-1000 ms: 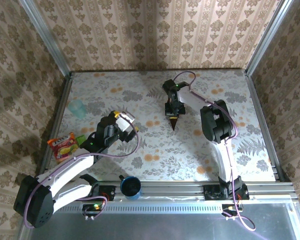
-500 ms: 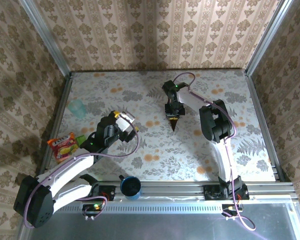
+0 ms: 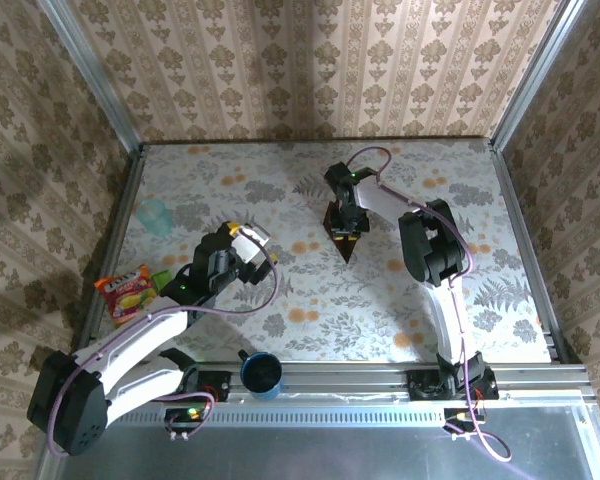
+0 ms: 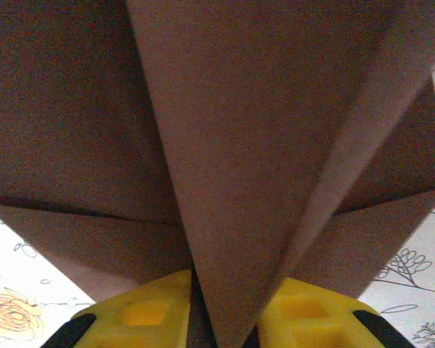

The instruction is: Fold a paper plane with a square sheet of paper (fold left side to right side)

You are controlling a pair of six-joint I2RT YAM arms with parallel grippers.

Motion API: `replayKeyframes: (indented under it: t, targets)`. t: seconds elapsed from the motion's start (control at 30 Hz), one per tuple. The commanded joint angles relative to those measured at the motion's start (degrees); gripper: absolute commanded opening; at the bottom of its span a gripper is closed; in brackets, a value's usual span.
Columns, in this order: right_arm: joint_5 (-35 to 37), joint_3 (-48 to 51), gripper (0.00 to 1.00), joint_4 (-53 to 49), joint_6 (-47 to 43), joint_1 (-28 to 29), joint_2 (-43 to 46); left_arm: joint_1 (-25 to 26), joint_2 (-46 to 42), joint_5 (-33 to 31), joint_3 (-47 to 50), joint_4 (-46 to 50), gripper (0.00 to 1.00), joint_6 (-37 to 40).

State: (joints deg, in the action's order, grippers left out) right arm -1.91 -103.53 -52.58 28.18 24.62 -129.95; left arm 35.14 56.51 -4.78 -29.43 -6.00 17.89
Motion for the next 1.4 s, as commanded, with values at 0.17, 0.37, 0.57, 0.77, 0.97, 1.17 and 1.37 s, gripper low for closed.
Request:
replayKeyframes:
  t: [0.17,0.37,0.57,0.77,0.97,1.17,1.37]
  targets:
    - [3.7,4.4,0.4,1.2,2.7,-0.3,1.2,-0.3,-0.9,0.6,-1.2,0.5,1.0,1.3]
    - [5.6,5.5,0.43,1.6,4.0,-0.2,2.5,-0.3,-0.7,0.7,-1.2,0.4,1.0,1.2]
    - [5.3,5.5,0.44,1.8,4.3,0.0,3.6,-0.3,-0.6,0.8,-1.2,0.4,1.0,1.2]
    - [4.5,5.5,0.44,1.4,3.5,0.3,5.2,-0.3,-0.6,0.8,-1.2,0.4,1.0,1.2]
    - [4.6,5.4,0.44,0.6,2.8,0.7,6.5,-0.3,-0.6,0.9,-1.2,0.4,1.0,1.2]
    - [4.8,5.5,0.44,0.2,2.4,0.8,7.3,-0.3,-0.6,1.0,-1.2,0.4,1.0,1.1]
    - [4.9,5.6,0.45,0.0,2.3,0.9,8.0,-0.3,-0.6,1.1,-1.2,0.4,1.0,1.2]
